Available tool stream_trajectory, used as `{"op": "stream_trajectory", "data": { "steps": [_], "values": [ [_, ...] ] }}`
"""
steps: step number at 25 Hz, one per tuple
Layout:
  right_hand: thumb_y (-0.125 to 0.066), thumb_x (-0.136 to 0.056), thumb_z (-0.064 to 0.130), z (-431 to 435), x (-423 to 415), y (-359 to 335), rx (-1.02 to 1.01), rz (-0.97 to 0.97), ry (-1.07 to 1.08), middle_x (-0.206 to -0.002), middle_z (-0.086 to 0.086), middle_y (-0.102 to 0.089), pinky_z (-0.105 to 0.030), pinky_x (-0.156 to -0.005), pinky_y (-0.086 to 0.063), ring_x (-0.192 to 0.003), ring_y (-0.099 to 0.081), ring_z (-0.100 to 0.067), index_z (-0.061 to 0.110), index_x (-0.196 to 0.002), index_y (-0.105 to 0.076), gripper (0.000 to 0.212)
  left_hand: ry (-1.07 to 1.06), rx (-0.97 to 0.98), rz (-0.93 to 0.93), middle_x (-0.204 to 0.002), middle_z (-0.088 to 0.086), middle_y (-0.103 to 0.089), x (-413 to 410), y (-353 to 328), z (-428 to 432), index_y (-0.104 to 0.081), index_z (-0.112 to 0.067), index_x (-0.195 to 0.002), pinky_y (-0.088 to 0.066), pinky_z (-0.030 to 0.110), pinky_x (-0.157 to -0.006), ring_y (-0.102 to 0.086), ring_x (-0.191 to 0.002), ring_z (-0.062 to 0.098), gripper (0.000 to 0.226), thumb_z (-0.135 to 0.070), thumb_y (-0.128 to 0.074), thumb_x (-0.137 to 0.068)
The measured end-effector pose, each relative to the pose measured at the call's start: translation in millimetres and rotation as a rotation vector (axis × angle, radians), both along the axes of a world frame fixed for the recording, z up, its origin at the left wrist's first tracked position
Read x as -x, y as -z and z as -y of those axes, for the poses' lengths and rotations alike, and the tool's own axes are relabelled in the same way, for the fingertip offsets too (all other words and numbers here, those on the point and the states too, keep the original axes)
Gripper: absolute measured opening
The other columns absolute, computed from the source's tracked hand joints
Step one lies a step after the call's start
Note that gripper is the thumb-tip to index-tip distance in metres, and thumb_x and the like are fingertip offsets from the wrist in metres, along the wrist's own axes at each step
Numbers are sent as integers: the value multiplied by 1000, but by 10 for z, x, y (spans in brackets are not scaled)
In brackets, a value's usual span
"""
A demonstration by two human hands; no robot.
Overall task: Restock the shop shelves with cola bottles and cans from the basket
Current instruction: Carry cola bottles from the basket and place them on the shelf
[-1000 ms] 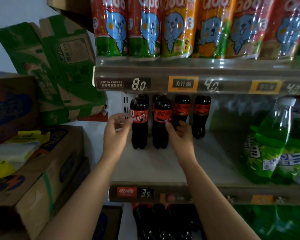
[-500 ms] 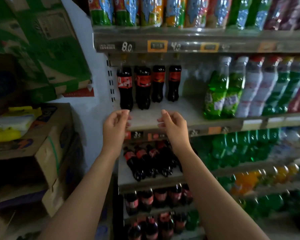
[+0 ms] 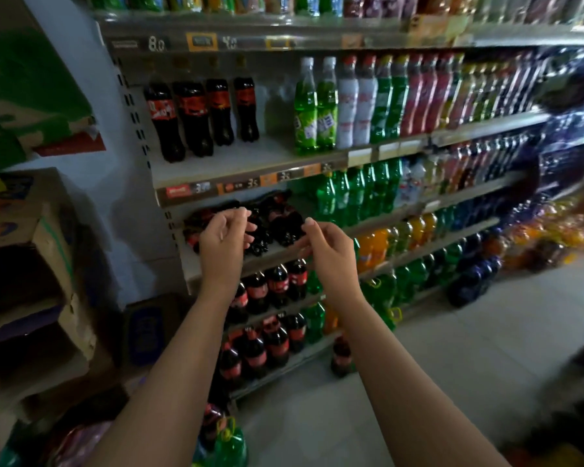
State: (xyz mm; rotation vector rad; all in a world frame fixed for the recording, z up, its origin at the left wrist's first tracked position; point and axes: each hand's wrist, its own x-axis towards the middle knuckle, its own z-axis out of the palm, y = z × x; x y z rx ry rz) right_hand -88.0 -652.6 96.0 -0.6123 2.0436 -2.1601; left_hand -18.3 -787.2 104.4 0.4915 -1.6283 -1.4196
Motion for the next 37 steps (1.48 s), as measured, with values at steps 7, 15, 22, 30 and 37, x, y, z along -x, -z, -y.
{"op": "stream_trajectory", "data": {
  "steps": [7,15,22,30,37],
  "values": [
    [-54,-97,36,-1415,-499,156,-14,14,38,-80,-14,-71,-33,-64,-52,-67,-64,-19,13,-90,-68,29,70,-35,-1,-74,-3,-64,-396,124,-1450,-67,-12,-91,-49,15,-60,-57,-62,2,21,-27,-53,-97],
    [-52,-97,37,-2516,-1404,417,-11,81,40,-77,-2,-69,-38,-71,-56,-68,-65,-14,7,-96,-67,34,105,-74,37,-75,0,-64,-1220,489,-2684,-67,-9,-90,-47,14,-59,-57,-62,3,23,-25,-53,-97],
    [-50,-99,35,-3553,-2255,494,42,131,186,-79,-4,-69,-17,-54,-49,-63,-63,-8,8,-95,-68,32,224,-105,77,-74,-3,-64,-1888,700,-3617,-67,-16,-88,-48,16,-59,-56,-61,3,23,-30,-52,-97],
    [-52,-98,38,-5002,-2693,405,89,130,403,-77,-2,-68,-25,-58,-49,-67,-63,-14,12,-94,-68,32,447,-71,107,-76,-2,-64,-2071,575,-5047,-67,-20,-87,-49,20,-64,-57,-68,8,22,-34,-52,-96],
    [-54,-95,44,-6641,-2567,276,86,68,677,-77,-7,-68,-36,-70,-52,-71,-64,-17,10,-84,-69,39,769,86,144,-71,-1,-63,-1593,331,-6670,-68,-12,-87,-50,31,-66,-59,-66,9,34,-42,-55,-94]
  ]
}}
